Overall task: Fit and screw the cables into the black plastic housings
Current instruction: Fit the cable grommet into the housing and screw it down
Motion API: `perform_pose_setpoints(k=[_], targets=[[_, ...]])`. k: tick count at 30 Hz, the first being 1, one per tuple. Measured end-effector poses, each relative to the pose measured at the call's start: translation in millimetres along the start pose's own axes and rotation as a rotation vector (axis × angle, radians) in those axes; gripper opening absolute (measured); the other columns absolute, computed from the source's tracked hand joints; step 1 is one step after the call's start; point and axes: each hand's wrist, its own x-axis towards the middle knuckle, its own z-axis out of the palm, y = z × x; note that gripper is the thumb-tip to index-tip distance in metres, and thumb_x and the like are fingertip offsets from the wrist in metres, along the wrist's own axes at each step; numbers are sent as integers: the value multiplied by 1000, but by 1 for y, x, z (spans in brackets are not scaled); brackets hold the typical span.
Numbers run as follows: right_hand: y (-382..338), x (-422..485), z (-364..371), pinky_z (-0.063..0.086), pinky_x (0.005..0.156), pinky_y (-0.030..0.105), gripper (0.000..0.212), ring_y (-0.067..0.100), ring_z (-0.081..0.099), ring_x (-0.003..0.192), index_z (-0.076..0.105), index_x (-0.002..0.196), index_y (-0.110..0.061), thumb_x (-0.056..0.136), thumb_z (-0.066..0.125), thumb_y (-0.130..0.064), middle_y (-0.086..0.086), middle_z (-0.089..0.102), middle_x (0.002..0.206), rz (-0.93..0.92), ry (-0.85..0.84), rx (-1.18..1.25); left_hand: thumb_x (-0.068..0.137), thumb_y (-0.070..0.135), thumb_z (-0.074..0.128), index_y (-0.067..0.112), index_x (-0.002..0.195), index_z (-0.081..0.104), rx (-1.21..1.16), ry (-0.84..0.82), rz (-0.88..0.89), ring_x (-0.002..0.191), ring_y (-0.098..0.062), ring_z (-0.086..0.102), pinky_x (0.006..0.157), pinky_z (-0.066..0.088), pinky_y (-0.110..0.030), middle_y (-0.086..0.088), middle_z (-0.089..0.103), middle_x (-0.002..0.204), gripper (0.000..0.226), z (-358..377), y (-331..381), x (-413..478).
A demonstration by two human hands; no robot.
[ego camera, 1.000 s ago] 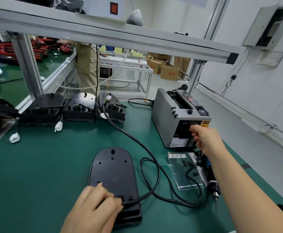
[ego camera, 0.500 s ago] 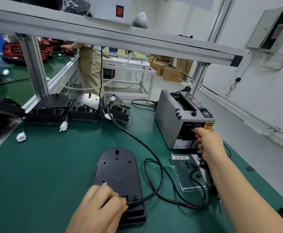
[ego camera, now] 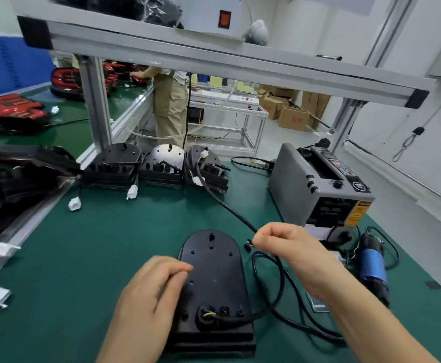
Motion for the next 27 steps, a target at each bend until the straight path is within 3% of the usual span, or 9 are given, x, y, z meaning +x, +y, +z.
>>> perform_pose_setpoints(k=[3,5,9,11,15,18,22,27], targets=[[-11,5,28,40,68,7,24,-2,53,68,64,61,-25,83,68,-16,-15,61,70,-46,-135,-72,92,13,56,41,89,63,3,28,-213,101,6,53,81,35,-5,24,61,100,29,-1,-13,12],[-15,10,44,41,70,9,25,-1,53,71,63,61,-27,82,70,-15,-13,60,77,-64,-228,-142,92,15,56,41,104,63,-24,-60,-315,107,8,50,88,32,-7,27,58,110,29,0,-17,14],[-17,16,62,46,78,18,26,1,57,77,64,60,-30,81,71,-16,-9,60,83,-100,-352,-309,91,14,57,43,120,55,-45,-182,-349,124,8,38,101,26,-11,25,49,121,40,4,-20,9],[-16,19,65,45,80,18,23,3,58,79,64,61,-29,80,71,-17,-9,60,83,-114,-359,-363,92,16,57,35,128,54,-41,-180,-370,129,8,30,105,22,-14,23,44,127,41,4,-23,8],[-11,20,69,39,74,7,16,1,55,83,67,65,-26,80,70,-19,-12,60,83,-139,-349,-437,92,17,56,41,124,53,-50,-202,-341,127,12,28,103,21,-12,31,41,123,40,2,-23,8],[-9,21,71,40,73,7,17,-1,54,84,68,65,-26,80,69,-20,-11,59,83,-144,-310,-445,93,18,56,32,132,53,-44,-204,-358,131,10,28,107,21,-13,23,43,134,41,2,-26,6],[-6,22,74,41,73,10,14,-3,51,85,70,67,-20,81,68,-19,-8,58,85,-148,-276,-484,93,20,56,32,133,52,-48,-202,-356,131,10,28,110,21,-16,21,44,136,42,2,-29,5],[-5,23,75,36,74,5,21,-6,44,94,61,63,-30,83,66,-24,-10,57,85,-125,-256,-537,92,20,56,34,131,53,-54,-191,-346,130,11,30,111,22,-16,24,46,133,42,4,-31,5]])
